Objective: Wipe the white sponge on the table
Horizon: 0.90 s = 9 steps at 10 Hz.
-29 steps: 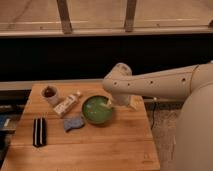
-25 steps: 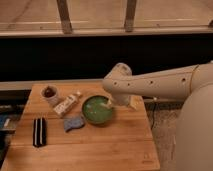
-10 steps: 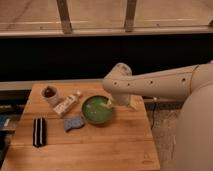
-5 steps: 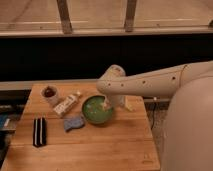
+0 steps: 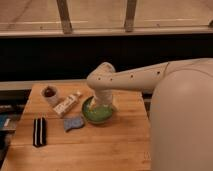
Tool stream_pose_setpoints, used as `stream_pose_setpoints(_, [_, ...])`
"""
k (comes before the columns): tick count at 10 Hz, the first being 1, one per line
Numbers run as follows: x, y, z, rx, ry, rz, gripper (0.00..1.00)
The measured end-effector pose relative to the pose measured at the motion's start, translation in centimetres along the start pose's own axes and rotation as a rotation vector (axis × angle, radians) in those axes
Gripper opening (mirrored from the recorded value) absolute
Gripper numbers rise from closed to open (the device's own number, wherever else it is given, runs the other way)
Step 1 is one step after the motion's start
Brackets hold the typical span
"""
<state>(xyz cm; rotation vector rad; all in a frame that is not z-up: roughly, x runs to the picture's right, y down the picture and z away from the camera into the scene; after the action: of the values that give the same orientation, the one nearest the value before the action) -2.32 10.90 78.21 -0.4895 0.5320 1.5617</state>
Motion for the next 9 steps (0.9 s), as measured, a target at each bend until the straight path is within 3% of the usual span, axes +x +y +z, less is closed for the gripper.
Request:
stream_pose_setpoints(3, [1.3, 5.5, -0.9, -0.091, 0.028, -0.066, 0.80])
stream_pose_setpoints(8, [1.3, 5.1, -0.8, -0.082, 0.029, -0.065, 0.80])
stream_pose_setpoints(9, [1.3, 5.0, -0.9, -0.066, 0.019, -0.081, 0.80])
